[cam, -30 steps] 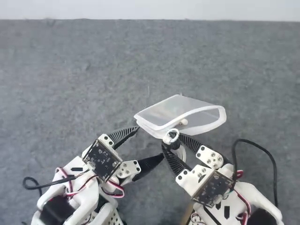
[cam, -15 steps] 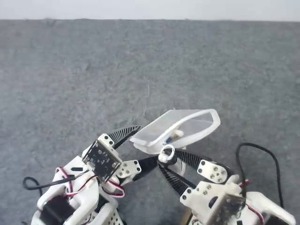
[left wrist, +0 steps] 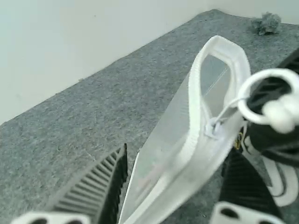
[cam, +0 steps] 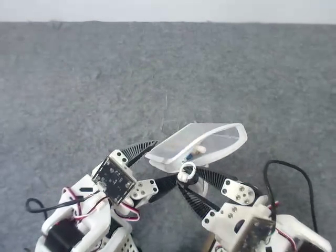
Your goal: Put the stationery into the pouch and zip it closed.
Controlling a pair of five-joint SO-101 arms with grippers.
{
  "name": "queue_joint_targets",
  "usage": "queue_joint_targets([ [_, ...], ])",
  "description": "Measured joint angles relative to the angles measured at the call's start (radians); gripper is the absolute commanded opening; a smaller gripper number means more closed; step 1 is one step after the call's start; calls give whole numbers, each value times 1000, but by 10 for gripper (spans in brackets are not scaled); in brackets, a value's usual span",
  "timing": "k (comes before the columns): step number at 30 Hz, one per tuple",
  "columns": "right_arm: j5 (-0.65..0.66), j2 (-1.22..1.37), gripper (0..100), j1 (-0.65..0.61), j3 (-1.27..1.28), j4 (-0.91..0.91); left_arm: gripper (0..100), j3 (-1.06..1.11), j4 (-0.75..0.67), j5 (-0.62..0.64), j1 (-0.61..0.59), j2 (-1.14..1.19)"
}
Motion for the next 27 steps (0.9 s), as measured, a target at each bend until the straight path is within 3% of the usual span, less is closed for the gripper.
queue_joint_targets([
  [8,0,0,6,0,0,0,223,2,0,-3,2,0],
  [16,0,0,6,0,2,-3,160,52,-11,-94,133,0],
  [27,0,0,6,0,2,-3,61,52,-25,-94,141,0],
])
